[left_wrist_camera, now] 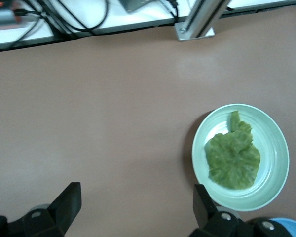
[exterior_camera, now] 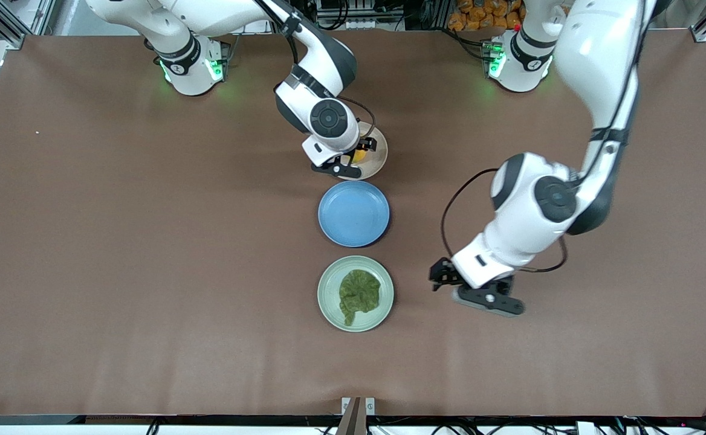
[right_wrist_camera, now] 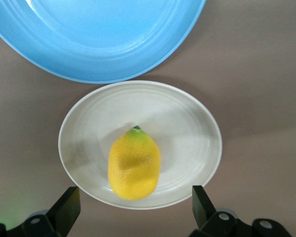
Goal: Pick lemon and lettuce from plates
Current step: 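Lower the right gripper onto the lemon while the left gripper descends to lettuce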
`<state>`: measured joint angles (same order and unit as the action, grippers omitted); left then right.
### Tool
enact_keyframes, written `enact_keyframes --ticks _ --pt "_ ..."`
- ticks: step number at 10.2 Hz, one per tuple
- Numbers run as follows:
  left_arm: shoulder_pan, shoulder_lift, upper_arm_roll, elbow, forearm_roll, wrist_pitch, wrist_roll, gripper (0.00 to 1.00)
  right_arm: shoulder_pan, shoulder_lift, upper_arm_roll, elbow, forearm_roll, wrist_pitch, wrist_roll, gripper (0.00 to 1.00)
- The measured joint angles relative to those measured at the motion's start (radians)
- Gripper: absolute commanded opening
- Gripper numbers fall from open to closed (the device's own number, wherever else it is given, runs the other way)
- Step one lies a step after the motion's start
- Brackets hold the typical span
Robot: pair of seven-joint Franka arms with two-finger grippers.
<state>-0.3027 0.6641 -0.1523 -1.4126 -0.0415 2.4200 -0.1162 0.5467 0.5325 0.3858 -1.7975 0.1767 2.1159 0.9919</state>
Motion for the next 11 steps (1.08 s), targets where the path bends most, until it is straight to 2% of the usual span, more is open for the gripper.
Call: enact_keyframes --ticks 3,6,11 --pt "-0.076 0.082 0.0 -0.001 0.001 0.198 0.001 1.0 0.039 0.047 -0.002 -0.011 -0.017 0.092 0.03 1.0" --pt "-0.099 0.128 0.002 -0.002 0.087 0.351 0.029 1.0 0.04 0.056 -0.007 -0.028 -0.045 0.108 0.036 1.0" --pt "-0.166 0.223 0.001 -0.002 0.097 0.517 0.04 1.0 0.045 0.059 -0.006 -0.045 -0.059 0.109 0.038 0.98"
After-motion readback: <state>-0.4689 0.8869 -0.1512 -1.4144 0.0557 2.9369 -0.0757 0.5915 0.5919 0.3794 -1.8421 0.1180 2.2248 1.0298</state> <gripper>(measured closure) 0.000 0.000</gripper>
